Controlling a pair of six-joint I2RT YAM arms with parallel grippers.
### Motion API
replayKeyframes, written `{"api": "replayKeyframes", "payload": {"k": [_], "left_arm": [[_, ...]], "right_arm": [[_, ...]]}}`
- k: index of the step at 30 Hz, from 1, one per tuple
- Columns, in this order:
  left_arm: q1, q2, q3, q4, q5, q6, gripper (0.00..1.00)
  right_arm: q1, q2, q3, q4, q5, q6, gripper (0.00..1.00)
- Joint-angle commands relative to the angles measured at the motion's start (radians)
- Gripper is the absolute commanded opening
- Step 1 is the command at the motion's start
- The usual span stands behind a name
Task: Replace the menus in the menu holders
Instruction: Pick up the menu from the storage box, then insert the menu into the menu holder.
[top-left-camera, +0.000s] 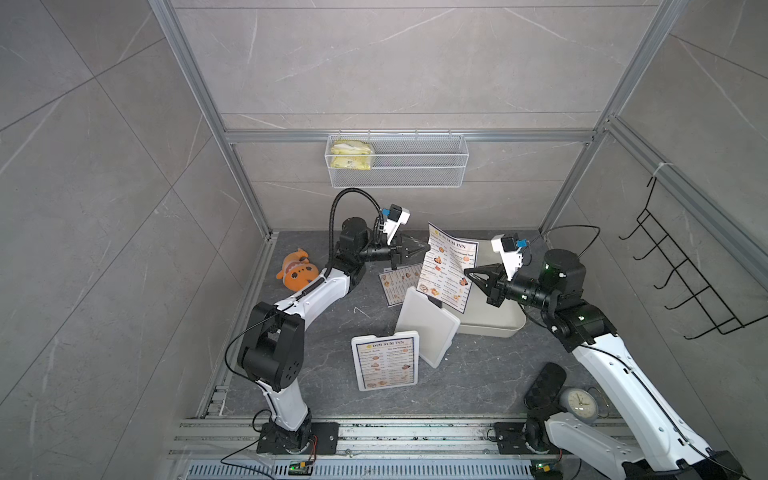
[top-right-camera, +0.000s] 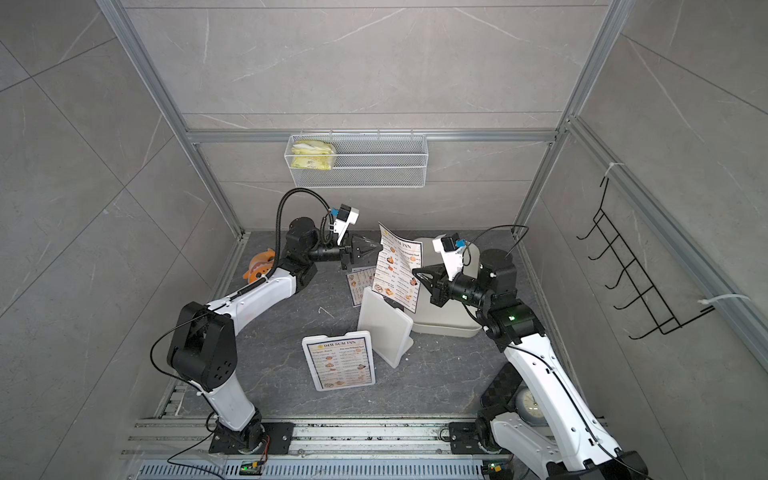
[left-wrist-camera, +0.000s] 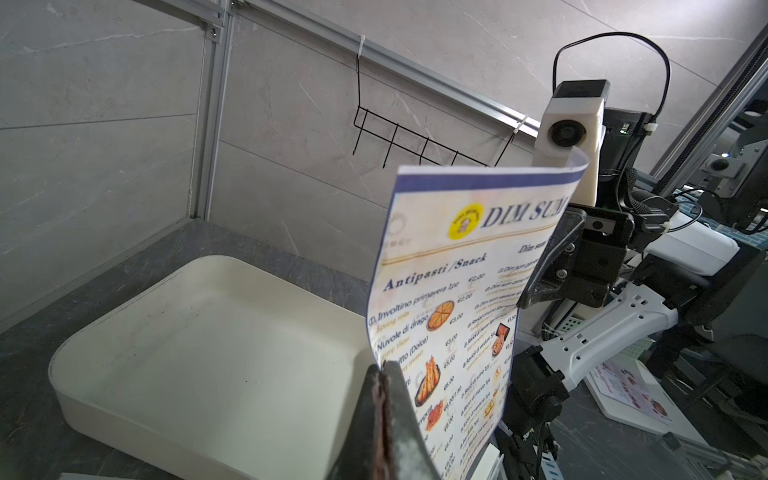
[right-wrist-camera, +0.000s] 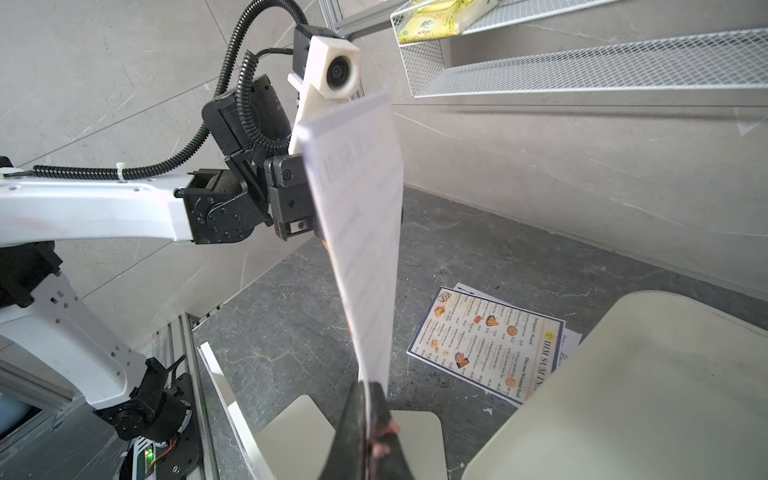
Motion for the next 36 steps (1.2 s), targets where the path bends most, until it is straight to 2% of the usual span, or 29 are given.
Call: {"api": "replayKeyframes", "payload": {"k": [1,13,29,36], "left_arm": [[0.005,0.002,0.043,0.085,0.025,-0.044,0.12],[0.004,-0.007,0.03,0.076,0.032,-0.04,0.26],[0.006,-0.124,-0.069,0.134,-0.095,0.003,0.57],[0.006,-0.152,-0.095,0.148,-0.119,0.002,0.62]], "right_arm": [[0.007,0.002,0.041,-0.04,0.003,-0.029,0.0],[0.015,-0.022,0.045,-0.081,-0.03,-0.034,0.0],[0.02,-0.053,0.071,-0.143,-0.066,-0.063,0.0],[0.021,-0.071,0.078,-0.159,-0.071,-0.076,0.0]]}}
